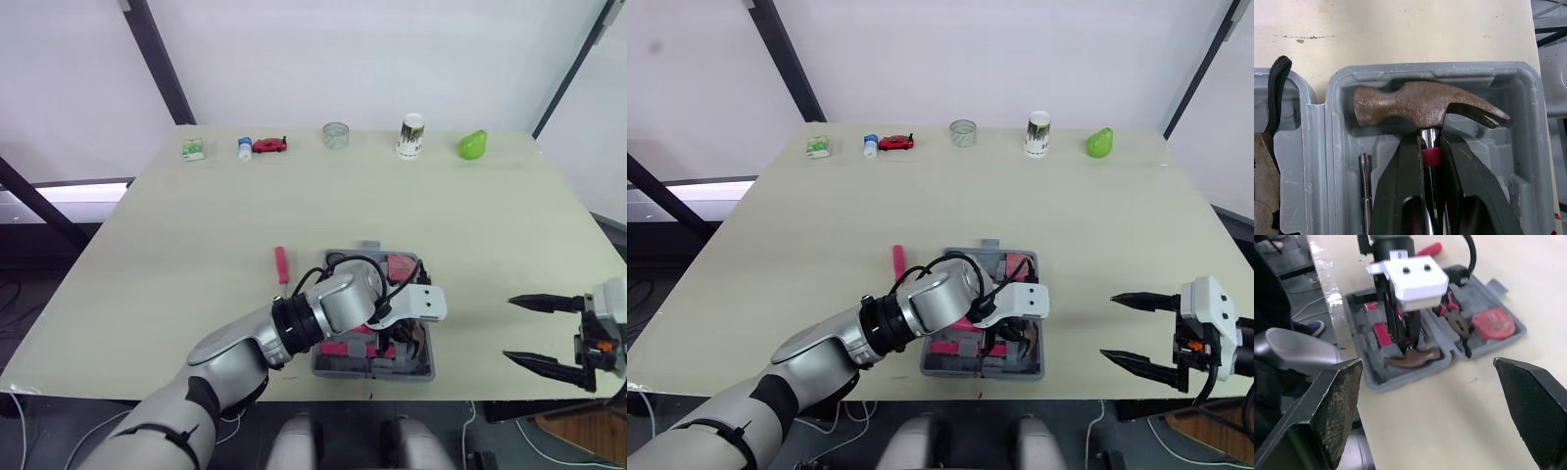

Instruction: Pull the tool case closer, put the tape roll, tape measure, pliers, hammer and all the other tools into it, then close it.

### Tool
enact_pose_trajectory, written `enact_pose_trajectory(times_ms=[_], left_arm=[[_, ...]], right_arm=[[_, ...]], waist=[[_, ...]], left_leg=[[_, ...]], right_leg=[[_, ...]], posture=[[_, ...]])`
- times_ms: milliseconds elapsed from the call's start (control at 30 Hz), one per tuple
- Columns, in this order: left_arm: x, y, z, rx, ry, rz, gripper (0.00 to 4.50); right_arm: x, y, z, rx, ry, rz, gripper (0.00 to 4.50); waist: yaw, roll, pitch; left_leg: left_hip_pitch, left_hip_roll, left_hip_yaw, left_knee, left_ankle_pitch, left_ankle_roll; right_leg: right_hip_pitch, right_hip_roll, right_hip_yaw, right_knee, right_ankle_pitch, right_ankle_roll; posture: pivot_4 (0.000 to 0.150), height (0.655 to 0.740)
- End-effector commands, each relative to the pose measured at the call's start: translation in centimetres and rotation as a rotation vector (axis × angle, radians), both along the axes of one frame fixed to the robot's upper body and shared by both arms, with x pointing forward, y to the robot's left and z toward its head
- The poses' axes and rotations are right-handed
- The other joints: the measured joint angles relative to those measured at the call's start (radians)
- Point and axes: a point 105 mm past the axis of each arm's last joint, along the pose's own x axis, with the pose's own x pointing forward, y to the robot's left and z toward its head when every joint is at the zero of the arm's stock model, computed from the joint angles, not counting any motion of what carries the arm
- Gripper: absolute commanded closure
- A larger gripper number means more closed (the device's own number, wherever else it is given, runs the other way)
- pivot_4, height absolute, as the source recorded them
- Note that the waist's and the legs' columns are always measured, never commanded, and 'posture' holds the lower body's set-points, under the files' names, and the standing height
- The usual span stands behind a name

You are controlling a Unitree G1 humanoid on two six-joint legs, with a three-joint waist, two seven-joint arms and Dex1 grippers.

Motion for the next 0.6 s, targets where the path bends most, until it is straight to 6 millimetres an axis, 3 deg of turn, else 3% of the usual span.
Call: enact_pose_trajectory(times_ms=[33,200,267,367,600], left_arm=[[-0.3,-0.6,0.0,0.001,-0.023,-0.026,4.49],[-0.1,-0.6,-0.3,0.010,-0.034,-0.028,4.49],[-0.2,-0.6,-0.1,0.006,-0.037,-0.029,3.37],[-0.2,-0.6,1.1,-0.023,-0.033,-0.043,2.26],[-0.1,0.6,4.4,-0.161,0.025,-0.069,2.26]], right_arm=[[0.3,-0.1,0.6,-0.004,-0.013,0.025,0.00],[0.4,0.0,0.5,-0.003,-0.013,0.034,0.00],[0.2,0.1,0.3,-0.001,-0.010,0.036,0.00],[-0.1,0.1,0.0,0.003,-0.005,0.031,0.00],[-0.6,0.4,-0.4,0.016,0.001,0.021,0.00]], waist=[[0.001,0.000,0.000],[0.001,0.000,0.000],[0.001,0.000,0.000],[0.001,0.000,0.000],[-0.001,0.000,0.000]], left_leg=[[0.000,0.000,0.000,0.000,0.000,0.000],[0.001,-0.001,-0.001,0.000,0.000,0.000],[0.001,-0.002,-0.002,0.000,0.000,0.000],[0.001,-0.003,-0.004,0.000,0.000,0.000],[0.001,-0.004,-0.005,0.000,0.000,0.000]], right_leg=[[0.000,0.000,0.000,0.000,0.000,0.000],[0.002,0.000,0.000,0.000,-0.001,0.001],[0.003,0.000,0.000,0.000,-0.001,0.001],[0.004,0.000,0.000,0.000,-0.001,0.002],[0.004,0.000,0.000,0.000,-0.002,0.002]], posture=[[0.150,0.7400],[0.150,0.7400],[0.150,0.7400],[0.150,0.7400],[0.150,0.7400]])
